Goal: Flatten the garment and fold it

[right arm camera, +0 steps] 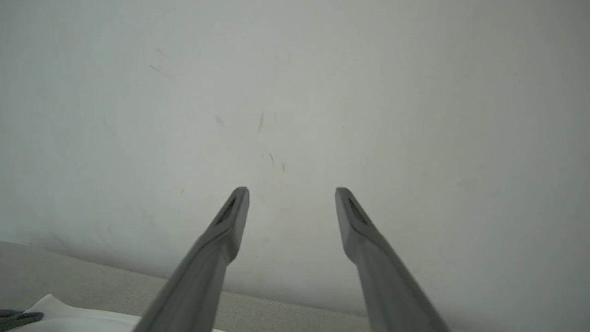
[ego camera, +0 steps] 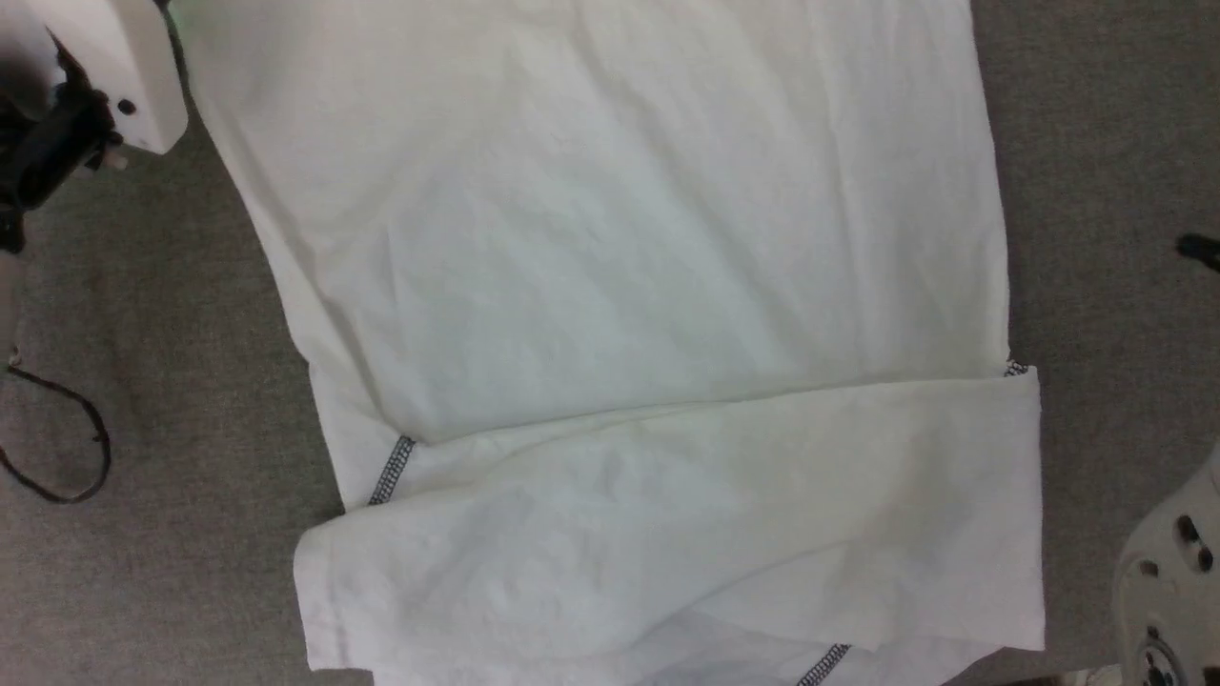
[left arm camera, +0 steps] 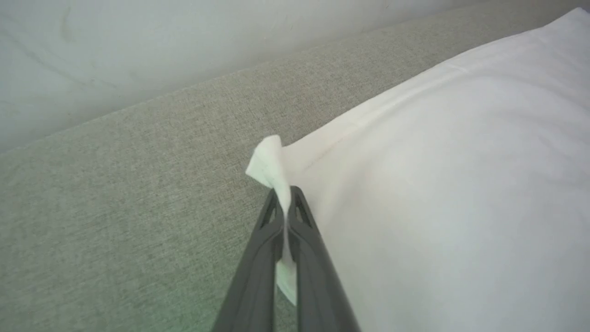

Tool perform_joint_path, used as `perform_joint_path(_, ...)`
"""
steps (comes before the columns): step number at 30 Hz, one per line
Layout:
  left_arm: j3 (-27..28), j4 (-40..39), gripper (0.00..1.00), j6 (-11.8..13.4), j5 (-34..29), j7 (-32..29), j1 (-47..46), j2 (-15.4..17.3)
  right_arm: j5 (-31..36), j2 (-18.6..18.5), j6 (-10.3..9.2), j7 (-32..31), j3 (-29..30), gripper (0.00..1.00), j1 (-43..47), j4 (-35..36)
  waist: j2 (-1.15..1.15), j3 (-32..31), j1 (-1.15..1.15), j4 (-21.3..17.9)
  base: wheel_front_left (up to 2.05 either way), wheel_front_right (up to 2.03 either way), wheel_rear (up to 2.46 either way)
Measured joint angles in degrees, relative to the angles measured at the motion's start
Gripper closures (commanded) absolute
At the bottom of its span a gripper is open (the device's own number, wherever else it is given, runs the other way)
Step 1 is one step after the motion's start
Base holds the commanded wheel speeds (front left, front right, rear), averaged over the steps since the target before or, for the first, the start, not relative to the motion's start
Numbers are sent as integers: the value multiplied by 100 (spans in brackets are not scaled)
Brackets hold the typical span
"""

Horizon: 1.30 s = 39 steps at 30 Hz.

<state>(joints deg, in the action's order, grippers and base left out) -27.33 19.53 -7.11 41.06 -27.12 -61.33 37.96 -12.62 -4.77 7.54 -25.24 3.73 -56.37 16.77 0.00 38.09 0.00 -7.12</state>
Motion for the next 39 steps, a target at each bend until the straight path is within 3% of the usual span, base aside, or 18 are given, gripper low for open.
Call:
perform_joint_path(5,-141,49,100,0,33,153,-126,-181,158,163,1,-698,322,0,-647,-1492,0,77,0,214,0,0,0)
perform_joint_path(11,-305,110,100,0,51,244,-285,-363,931,168,-1,-1479,772,0,-922,-2833,0,176,0,468,0,0,0)
perform_joint_path(16,-425,129,100,0,80,301,-421,-445,1385,183,0,-1768,944,0,-928,-3184,0,305,0,646,0,0,0)
perform_joint_path(31,-624,147,100,0,185,505,-742,-592,1404,179,0,-1752,1085,0,-916,-3600,0,599,-1,959,0,0,0)
perform_joint_path(34,-673,174,100,0,216,554,-778,-594,1404,176,0,-1695,1076,92,-922,-3611,0,606,-1,974,0,0,0)
perform_joint_path(35,-687,185,100,0,233,560,-793,-592,1405,180,0,-1680,1071,100,-922,-3612,0,605,-1,974,0,0,0)
perform_joint_path(39,-695,270,100,-1,233,709,-804,-593,1406,183,0,-1458,1076,100,-922,-3606,0,582,0,966,0,0,0)
